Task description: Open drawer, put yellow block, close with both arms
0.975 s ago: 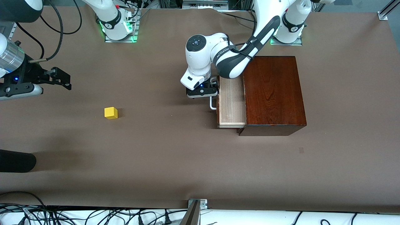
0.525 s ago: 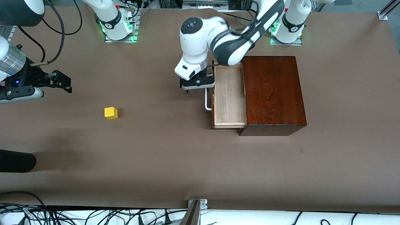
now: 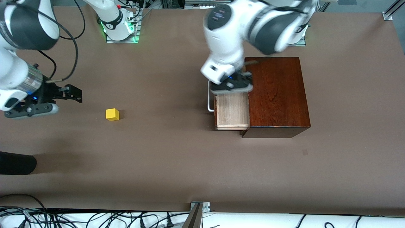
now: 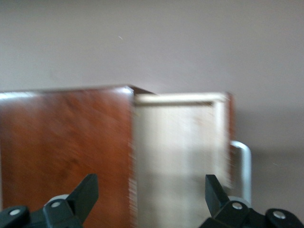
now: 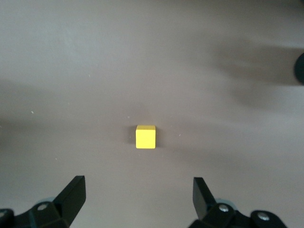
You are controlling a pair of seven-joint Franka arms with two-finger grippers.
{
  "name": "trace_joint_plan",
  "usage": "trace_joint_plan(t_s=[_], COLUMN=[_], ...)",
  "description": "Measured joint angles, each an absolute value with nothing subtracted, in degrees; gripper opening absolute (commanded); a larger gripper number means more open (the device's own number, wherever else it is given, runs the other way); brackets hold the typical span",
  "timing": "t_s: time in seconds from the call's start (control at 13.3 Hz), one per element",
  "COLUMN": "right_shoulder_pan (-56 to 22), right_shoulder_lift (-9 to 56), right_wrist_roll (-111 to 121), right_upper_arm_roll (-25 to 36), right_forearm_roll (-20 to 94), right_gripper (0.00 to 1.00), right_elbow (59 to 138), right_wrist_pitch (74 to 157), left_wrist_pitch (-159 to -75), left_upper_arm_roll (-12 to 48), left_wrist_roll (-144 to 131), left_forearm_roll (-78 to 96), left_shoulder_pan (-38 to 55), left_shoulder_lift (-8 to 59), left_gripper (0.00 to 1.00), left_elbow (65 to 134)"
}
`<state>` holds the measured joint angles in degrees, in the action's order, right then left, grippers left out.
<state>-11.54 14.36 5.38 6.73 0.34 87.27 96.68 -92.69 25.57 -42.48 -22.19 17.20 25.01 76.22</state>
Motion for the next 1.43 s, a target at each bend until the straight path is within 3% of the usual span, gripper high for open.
trace_joint_plan(t_s=[0.38, 0.9, 1.05, 1.27, 1.43], right_shoulder_pan=[-11.49, -11.47, -11.48, -11.50, -11.51], right_shoulder_lift=[23.13, 23.81, 24.21, 24.91, 25.09], right_wrist_roll=[5.16, 2.53, 2.51, 2.50, 2.44], right_upper_arm_roll=[6.77, 6.79, 6.77, 6.37, 6.00], right_forearm_roll=[0.49, 1.86, 1.91, 1.95, 1.95], right_gripper=[1.00, 1.00, 1.00, 1.00, 1.00], right_elbow=[90.63, 107.49, 110.37, 113.71, 115.73], right_wrist_pitch=[104.35, 122.68, 125.82, 130.05, 133.00], left_wrist_pitch=[-91.57, -86.40, -86.31, -88.76, -94.04], left_upper_arm_roll=[25.37, 25.04, 19.91, 3.23, -1.11], left_wrist_roll=[-19.29, -1.30, 2.46, 5.32, 5.87], left_forearm_roll=[-12.23, -8.28, -5.94, 2.69, 3.00], left_shoulder_pan=[-0.18, -11.27, -10.51, -3.13, -0.47], left_shoulder_lift=[20.82, 17.17, 14.68, 7.21, 2.45], left_gripper=[1.00, 1.00, 1.00, 1.00, 1.00], left_elbow=[75.87, 75.96, 77.81, 88.44, 96.35])
